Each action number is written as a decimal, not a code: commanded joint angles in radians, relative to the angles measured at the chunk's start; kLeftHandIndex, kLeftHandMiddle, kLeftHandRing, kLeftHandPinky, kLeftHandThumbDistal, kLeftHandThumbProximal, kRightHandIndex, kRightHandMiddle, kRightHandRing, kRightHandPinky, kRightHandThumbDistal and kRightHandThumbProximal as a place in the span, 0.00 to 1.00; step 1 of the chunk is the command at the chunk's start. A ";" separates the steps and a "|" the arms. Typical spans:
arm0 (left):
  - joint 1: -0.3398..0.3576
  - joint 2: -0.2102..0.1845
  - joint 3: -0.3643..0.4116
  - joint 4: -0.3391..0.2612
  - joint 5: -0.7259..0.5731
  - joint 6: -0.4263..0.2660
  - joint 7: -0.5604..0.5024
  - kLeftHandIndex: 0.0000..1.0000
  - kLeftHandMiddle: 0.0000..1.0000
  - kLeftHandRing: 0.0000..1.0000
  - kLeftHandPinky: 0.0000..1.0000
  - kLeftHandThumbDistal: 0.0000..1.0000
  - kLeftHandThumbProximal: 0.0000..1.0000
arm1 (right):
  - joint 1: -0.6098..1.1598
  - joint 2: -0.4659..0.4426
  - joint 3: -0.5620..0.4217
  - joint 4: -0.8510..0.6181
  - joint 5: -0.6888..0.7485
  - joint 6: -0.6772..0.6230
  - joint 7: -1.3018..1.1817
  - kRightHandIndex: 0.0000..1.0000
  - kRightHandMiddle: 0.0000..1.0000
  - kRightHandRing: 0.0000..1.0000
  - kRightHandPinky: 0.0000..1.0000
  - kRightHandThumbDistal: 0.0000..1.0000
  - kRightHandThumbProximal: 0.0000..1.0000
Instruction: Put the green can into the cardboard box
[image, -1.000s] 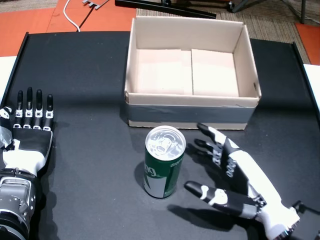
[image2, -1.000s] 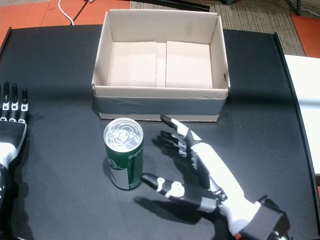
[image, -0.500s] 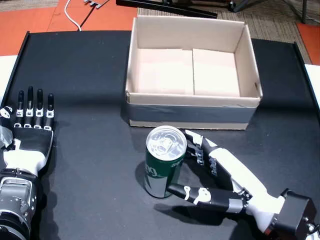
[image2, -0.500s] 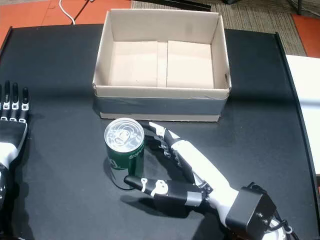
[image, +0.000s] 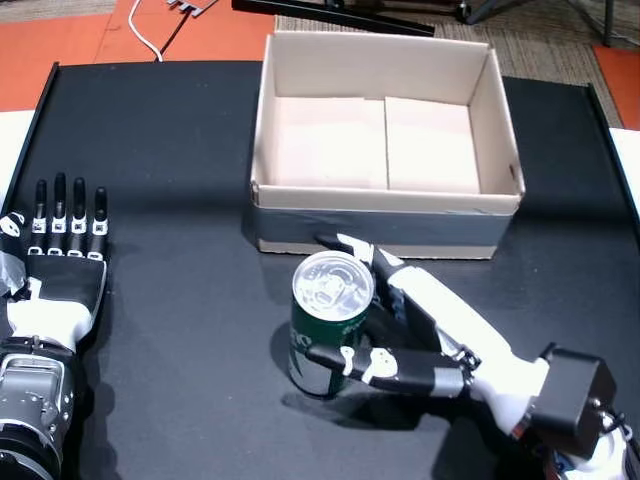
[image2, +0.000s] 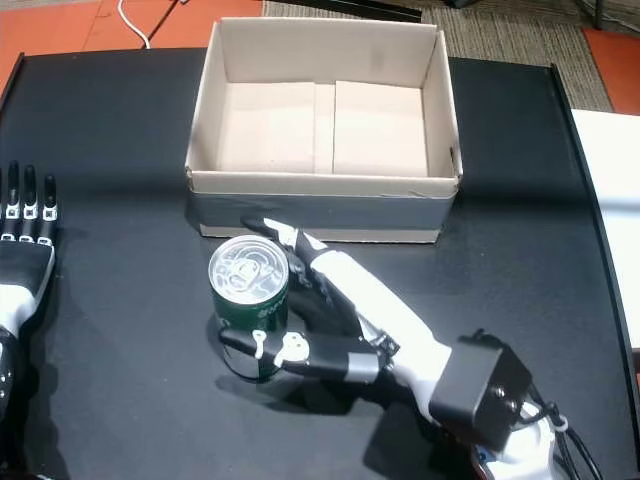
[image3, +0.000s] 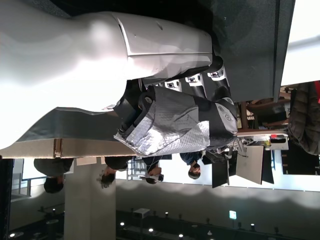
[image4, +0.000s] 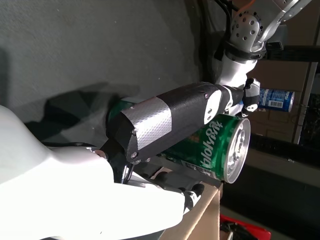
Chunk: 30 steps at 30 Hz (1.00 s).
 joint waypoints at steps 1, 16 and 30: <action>0.052 -0.021 0.003 0.029 0.012 -0.004 0.045 0.55 0.57 0.67 0.79 0.00 0.54 | 0.000 -0.002 0.009 0.007 -0.013 0.008 -0.002 0.97 0.95 0.95 1.00 1.00 0.57; 0.062 -0.024 0.006 0.028 0.015 0.000 0.020 0.51 0.53 0.63 0.76 0.00 0.53 | -0.006 -0.004 -0.001 0.004 -0.005 0.027 0.038 1.00 0.95 0.93 1.00 1.00 0.58; 0.057 -0.034 0.021 0.028 0.007 -0.002 0.027 0.52 0.54 0.63 0.74 0.00 0.49 | -0.051 0.011 0.045 0.017 -0.055 0.091 0.009 0.97 0.93 0.90 1.00 1.00 0.53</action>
